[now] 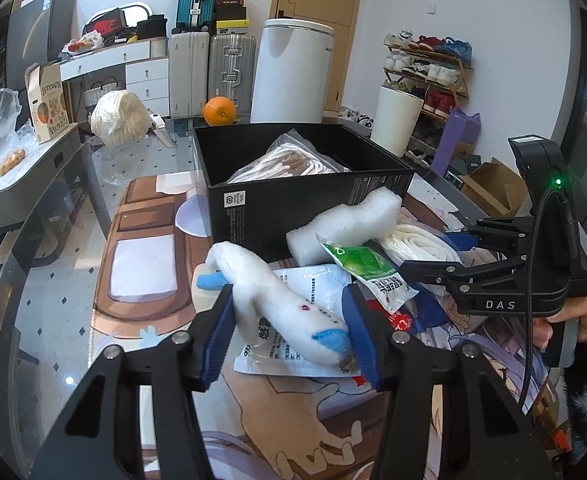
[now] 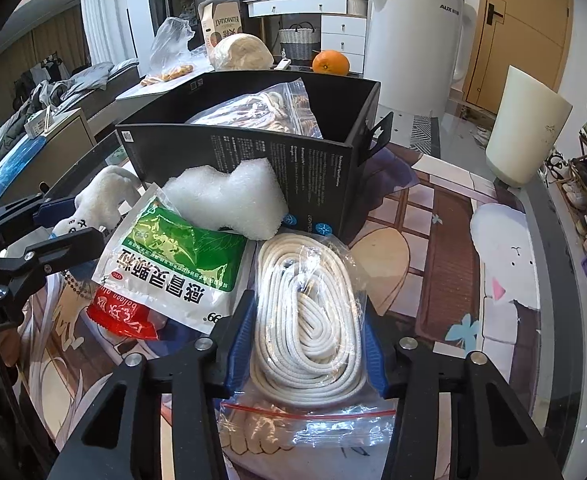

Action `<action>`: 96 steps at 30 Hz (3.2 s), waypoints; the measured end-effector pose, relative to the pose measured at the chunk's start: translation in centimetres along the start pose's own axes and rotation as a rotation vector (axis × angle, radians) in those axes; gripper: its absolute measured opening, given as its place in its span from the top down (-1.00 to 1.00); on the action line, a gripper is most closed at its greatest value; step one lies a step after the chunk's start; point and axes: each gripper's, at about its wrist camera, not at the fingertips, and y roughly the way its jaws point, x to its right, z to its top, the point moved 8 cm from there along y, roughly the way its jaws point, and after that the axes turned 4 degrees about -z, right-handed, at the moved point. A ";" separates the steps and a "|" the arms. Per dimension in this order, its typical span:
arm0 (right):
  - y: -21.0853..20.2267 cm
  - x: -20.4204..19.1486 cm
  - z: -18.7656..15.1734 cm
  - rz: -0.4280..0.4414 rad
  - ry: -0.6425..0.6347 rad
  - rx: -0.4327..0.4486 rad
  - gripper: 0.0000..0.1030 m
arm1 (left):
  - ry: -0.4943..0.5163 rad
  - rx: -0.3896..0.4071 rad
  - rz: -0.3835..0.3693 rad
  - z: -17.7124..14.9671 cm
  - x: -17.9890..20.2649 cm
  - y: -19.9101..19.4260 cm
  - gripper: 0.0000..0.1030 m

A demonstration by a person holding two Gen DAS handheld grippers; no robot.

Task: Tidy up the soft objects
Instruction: 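Grasp the bagged white rope with the right gripper while the left grasps the plush toy, then lift the bagged rope and plush toy toward the black bin with both grippers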

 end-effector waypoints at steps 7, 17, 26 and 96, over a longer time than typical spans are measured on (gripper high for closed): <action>-0.2 0.2 -0.1 0.012 0.007 0.017 0.26 | -0.009 0.031 -0.009 0.1 -0.1 -0.7 0.07; -1.9 0.9 -0.6 0.017 0.016 0.044 0.29 | -0.008 0.079 -0.018 0.4 -0.6 -2.0 0.15; -3.0 1.2 -0.7 0.013 0.017 0.065 0.29 | -0.010 0.086 -0.037 0.3 -0.5 -2.0 0.27; -7.7 0.1 4.3 0.022 0.023 0.274 0.29 | 0.029 0.133 -0.034 3.1 1.0 -4.4 0.42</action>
